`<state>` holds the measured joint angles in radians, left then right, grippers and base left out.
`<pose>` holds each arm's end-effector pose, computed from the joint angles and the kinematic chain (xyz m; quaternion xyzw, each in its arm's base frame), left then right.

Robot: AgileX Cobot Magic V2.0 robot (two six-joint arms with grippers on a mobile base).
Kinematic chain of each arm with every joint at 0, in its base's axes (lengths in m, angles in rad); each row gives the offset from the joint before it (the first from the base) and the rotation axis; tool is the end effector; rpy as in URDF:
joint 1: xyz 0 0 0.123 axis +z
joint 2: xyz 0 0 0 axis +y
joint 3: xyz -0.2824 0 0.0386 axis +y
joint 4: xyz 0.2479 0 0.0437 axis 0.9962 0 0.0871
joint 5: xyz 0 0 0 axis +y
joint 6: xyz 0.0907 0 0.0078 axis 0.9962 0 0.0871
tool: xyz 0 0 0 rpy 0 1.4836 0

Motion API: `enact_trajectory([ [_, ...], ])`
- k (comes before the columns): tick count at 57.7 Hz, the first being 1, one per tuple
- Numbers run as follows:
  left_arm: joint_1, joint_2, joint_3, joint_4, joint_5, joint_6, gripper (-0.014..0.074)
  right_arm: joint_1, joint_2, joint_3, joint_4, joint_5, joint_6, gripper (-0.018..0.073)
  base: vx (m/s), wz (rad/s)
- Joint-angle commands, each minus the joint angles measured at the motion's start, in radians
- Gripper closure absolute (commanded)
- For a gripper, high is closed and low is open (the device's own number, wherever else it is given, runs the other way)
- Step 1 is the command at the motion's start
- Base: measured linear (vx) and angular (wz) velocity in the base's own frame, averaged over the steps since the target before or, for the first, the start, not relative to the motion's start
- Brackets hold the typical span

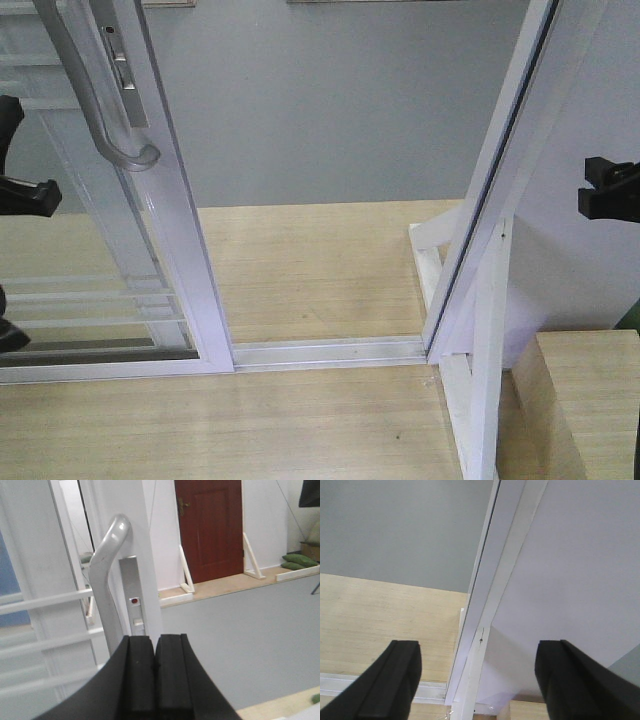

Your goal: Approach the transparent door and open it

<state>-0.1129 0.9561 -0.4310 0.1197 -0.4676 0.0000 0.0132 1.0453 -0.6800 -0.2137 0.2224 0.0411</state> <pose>0.1942 -0.0269 0.2918 0.0957 0.6910 -0.0209 0.7162 0.2189 -0.0014 0.2956 -0.0655 0.8563 -0.0595 0.5089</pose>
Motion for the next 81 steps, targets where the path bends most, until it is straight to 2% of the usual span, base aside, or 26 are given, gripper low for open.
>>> enact_trajectory([
  [1, -0.002, -0.086, -0.023, 0.016, 0.036, -0.096, 0.0576, -0.005, -0.013, -0.030, -0.012, -0.074, 0.001, 0.0012, 0.00, 0.00],
  [18, -0.002, -0.331, -0.023, 0.013, 0.228, -0.119, 0.0576, -0.005, -0.013, -0.030, -0.012, -0.074, 0.001, 0.0012, 0.00, 0.00],
  [32, -0.002, -0.415, -0.022, 0.014, 0.279, -0.118, 0.0576, -0.005, -0.013, -0.030, -0.012, -0.074, 0.001, 0.0012, 0.00, 0.00],
  [37, -0.002, -0.416, -0.022, 0.014, 0.353, -0.118, 0.0582, -0.005, -0.013, -0.030, -0.012, -0.074, 0.001, 0.0012, 0.00, 0.00],
  [44, -0.002, -0.430, -0.013, 0.014, 0.515, -0.118, 0.0604, -0.005, -0.013, -0.030, -0.012, -0.073, 0.001, 0.0012, 0.00, 0.00],
  [50, 0.013, -0.481, 0.024, 0.016, 0.590, -0.118, 0.0602, -0.005, -0.013, -0.030, -0.012, -0.070, 0.001, 0.0012, 0.00, 0.00],
  [63, 0.125, -0.652, 0.198, 0.017, 0.548, -0.118, 0.0598, -0.005, -0.013, -0.030, -0.012, -0.070, 0.001, 0.0012, 0.00, 0.00],
  [81, 0.157, -0.889, 0.417, 0.014, 0.507, -0.119, 0.0596, -0.005, -0.013, -0.030, -0.012, -0.070, 0.001, 0.0012, 0.00, 0.00],
])
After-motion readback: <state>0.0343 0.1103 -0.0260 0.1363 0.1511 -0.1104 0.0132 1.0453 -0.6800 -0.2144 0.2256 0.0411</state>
